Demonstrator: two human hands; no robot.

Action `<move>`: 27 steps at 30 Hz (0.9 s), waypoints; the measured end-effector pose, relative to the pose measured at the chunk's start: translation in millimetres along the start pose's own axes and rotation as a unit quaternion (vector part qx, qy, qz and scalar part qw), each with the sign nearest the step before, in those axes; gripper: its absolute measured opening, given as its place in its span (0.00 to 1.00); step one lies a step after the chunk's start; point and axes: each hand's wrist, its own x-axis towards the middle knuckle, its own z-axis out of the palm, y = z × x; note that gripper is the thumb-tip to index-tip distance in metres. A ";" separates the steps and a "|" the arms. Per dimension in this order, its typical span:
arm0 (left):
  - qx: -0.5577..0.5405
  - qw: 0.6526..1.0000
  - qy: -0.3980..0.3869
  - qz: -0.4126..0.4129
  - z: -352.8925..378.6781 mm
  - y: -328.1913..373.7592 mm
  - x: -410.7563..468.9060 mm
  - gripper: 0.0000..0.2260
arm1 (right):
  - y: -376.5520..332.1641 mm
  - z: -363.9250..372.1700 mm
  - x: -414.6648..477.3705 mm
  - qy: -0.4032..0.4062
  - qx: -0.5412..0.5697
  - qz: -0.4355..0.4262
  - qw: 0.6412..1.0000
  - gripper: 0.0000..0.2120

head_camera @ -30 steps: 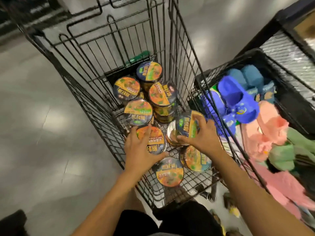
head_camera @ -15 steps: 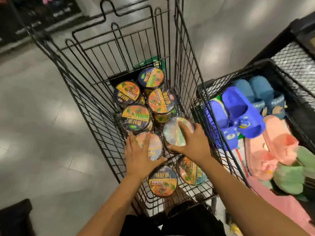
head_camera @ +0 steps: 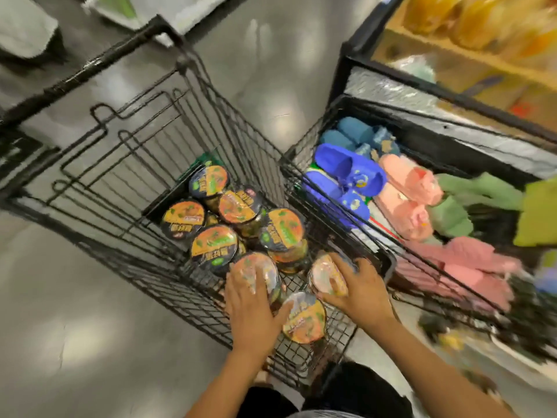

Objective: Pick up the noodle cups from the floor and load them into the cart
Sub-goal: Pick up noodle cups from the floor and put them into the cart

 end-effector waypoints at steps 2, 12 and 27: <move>0.037 0.996 -0.032 0.068 -1.2 -5.0 -10.9 0.42 | 5.5 8.8 -47.0 0.026 0.014 0.083 0.996 0.44; 0.147 0.929 -0.144 0.308 20.9 7.3 -93.4 0.43 | 1.8 61.4 -293.7 0.033 0.103 0.473 0.875 0.42; 0.252 0.804 -0.200 0.501 119.6 132.8 -281.6 0.42 | 76.6 108.2 -551.5 -0.001 0.180 0.646 0.742 0.44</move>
